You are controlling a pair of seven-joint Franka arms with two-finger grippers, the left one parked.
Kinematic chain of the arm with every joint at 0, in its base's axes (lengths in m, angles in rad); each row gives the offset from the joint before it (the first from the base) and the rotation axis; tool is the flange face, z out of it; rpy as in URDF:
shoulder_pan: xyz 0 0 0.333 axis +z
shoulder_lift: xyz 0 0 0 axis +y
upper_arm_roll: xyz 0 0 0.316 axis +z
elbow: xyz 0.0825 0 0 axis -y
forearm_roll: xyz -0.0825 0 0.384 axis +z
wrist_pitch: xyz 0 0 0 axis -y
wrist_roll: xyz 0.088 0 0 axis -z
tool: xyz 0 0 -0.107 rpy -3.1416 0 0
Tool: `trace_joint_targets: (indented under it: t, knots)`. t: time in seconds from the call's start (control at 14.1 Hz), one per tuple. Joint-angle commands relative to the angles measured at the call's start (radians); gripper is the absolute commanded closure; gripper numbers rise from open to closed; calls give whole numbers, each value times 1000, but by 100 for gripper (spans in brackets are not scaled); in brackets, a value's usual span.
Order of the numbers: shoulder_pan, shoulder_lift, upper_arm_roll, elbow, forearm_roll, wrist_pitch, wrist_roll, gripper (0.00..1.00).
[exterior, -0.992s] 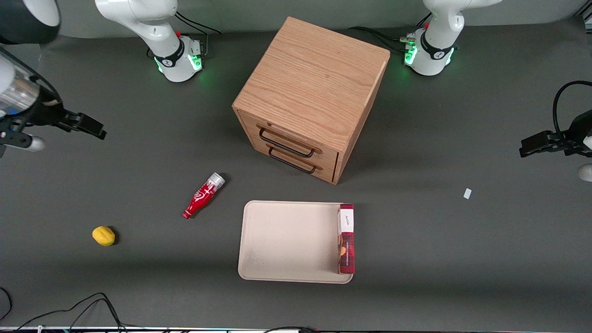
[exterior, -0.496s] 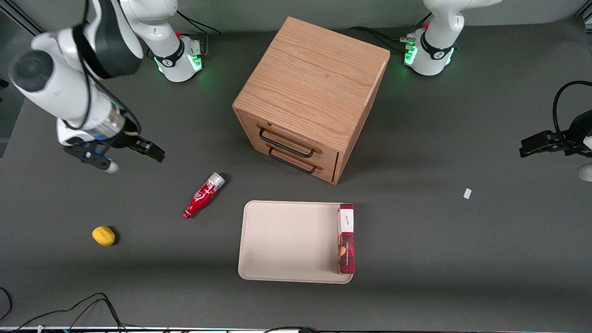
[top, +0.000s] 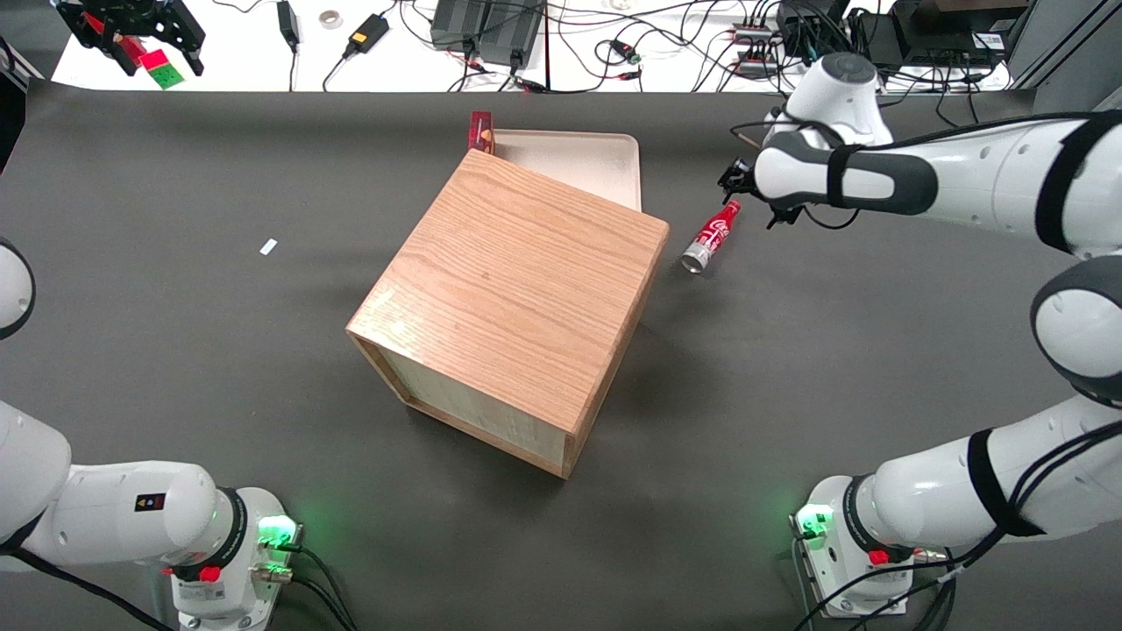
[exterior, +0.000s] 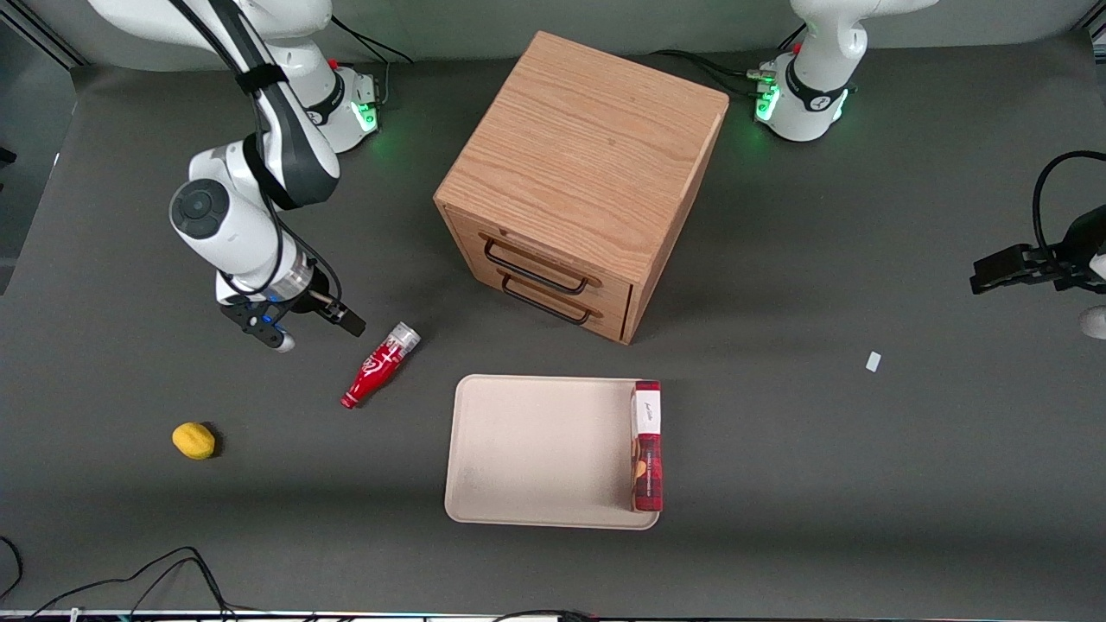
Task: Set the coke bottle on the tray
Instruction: 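Lower the open right gripper over the bottle's middle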
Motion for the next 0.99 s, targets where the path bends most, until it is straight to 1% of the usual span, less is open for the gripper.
trace_joint_targets:
  t: [0.0, 0.28, 0.64, 0.92]
  knots:
    - [2, 55, 1, 6, 19, 74, 44, 0]
    - [2, 172, 1, 28, 10, 194, 84, 0]
    - [10, 282, 3, 72, -2, 252, 104, 0]
    - [10, 342, 3, 114, -71, 266, 142, 0]
